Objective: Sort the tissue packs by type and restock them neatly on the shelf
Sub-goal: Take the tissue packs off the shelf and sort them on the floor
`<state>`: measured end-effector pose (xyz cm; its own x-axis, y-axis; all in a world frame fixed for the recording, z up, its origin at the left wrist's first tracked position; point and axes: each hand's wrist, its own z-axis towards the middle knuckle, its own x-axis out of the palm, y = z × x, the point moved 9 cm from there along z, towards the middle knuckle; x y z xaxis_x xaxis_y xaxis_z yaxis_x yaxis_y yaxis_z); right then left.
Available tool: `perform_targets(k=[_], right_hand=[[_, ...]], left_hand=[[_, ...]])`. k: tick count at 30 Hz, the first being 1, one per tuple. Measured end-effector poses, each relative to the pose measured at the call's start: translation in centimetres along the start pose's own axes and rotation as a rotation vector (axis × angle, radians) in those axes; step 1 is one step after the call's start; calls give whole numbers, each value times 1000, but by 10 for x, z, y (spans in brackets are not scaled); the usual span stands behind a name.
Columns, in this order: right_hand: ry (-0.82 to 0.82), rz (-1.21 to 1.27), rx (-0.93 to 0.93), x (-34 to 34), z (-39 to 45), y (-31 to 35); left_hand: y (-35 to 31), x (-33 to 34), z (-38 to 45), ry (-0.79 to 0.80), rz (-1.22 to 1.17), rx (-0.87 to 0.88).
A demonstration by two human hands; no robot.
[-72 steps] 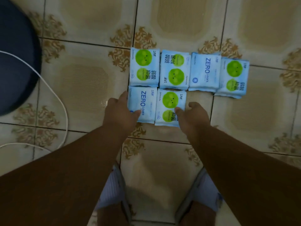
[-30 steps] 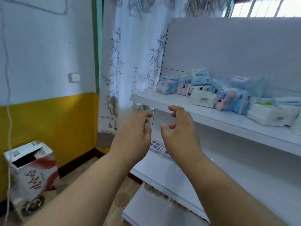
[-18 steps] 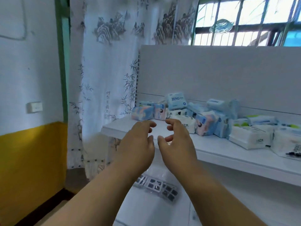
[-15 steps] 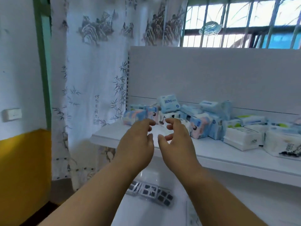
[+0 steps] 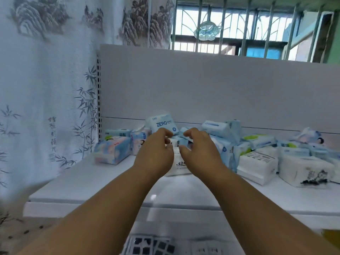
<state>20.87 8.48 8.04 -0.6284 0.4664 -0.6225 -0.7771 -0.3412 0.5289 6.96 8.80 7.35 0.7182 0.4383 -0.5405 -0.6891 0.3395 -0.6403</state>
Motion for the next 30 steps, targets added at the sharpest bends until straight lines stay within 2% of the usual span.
perform_targets(k=[4, 8, 11, 16, 20, 23, 27, 30], right_hand=[[60, -94, -85, 18, 45, -13], [126, -197, -139, 45, 81, -19], [180, -353, -155, 61, 97, -25], [311, -751, -20, 79, 111, -48], [420, -752, 109, 88, 120, -58], [327, -637, 66, 79, 120, -50], [26, -355, -54, 46, 114, -32], [-150, -86, -53, 24, 102, -24]], left_hand=[[19, 19, 35, -28, 38, -71], [54, 25, 72, -62, -37, -259], [71, 38, 95, -12, -81, -314], [75, 52, 121, 7, -63, -296], [73, 53, 128, -70, -66, -291], [67, 44, 122, -194, -127, -283], [59, 22, 106, -313, -194, -264], [61, -2, 93, -421, -341, -260]])
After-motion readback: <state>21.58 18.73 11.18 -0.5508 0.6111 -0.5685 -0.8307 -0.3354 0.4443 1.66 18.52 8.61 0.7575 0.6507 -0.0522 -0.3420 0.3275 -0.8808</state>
